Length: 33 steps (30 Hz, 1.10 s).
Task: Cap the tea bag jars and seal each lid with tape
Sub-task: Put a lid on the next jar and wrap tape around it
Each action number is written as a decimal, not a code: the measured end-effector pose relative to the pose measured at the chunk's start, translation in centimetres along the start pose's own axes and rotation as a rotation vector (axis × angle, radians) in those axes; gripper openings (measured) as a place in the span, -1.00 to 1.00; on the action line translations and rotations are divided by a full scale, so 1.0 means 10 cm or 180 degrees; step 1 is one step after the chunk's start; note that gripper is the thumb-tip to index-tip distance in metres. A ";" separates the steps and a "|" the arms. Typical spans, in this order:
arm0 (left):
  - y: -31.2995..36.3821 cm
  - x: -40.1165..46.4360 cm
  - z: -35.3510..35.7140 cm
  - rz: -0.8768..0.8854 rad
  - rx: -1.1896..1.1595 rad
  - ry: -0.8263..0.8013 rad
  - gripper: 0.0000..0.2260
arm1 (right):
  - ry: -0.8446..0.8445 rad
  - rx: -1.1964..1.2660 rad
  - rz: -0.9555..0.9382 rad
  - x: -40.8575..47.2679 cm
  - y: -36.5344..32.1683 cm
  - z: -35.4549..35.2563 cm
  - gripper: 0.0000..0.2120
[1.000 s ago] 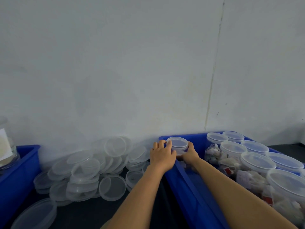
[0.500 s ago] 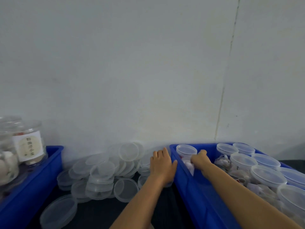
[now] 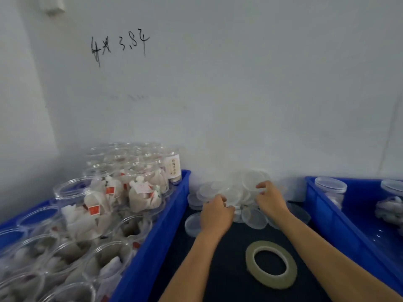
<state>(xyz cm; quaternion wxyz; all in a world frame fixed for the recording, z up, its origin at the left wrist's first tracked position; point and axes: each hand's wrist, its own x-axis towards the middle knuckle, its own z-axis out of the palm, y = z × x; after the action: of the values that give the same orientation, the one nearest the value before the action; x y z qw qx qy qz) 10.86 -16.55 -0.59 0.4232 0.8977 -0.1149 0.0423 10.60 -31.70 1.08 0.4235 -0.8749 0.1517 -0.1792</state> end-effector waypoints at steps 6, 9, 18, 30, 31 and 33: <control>-0.21 -0.39 -0.65 -0.0179 -0.0814 0.1547 -0.84 | -0.0792 0.0979 -0.0193 -0.34 -0.57 0.77 -0.73; -0.23 -0.46 -0.88 -0.0220 -0.1018 0.2664 -0.83 | -0.1161 0.1682 -0.0194 -0.43 -0.87 1.06 -0.69; -0.59 -0.19 -1.14 -0.1002 -0.1671 0.3337 -0.57 | -0.1450 0.2708 0.0210 -0.52 -1.34 1.64 -0.66; -0.67 0.13 -1.01 -0.1186 -0.1937 0.3043 -0.48 | -0.1844 0.3092 0.0053 -0.48 -1.38 1.83 -0.78; -0.67 0.12 -1.00 -0.1176 -0.1861 0.3000 -0.48 | -0.1869 0.2990 -0.0009 -0.49 -1.38 1.83 -0.77; -0.68 0.09 -0.99 -0.1158 -0.1731 0.2913 -0.48 | -0.1881 0.2829 -0.0100 -0.49 -1.39 1.83 -0.75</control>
<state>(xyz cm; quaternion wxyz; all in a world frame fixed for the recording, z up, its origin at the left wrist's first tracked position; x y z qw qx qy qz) 13.59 -4.90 0.81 0.6465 0.6518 0.2303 0.3226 15.92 -8.84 0.67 0.7752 -0.6266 -0.0776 0.0215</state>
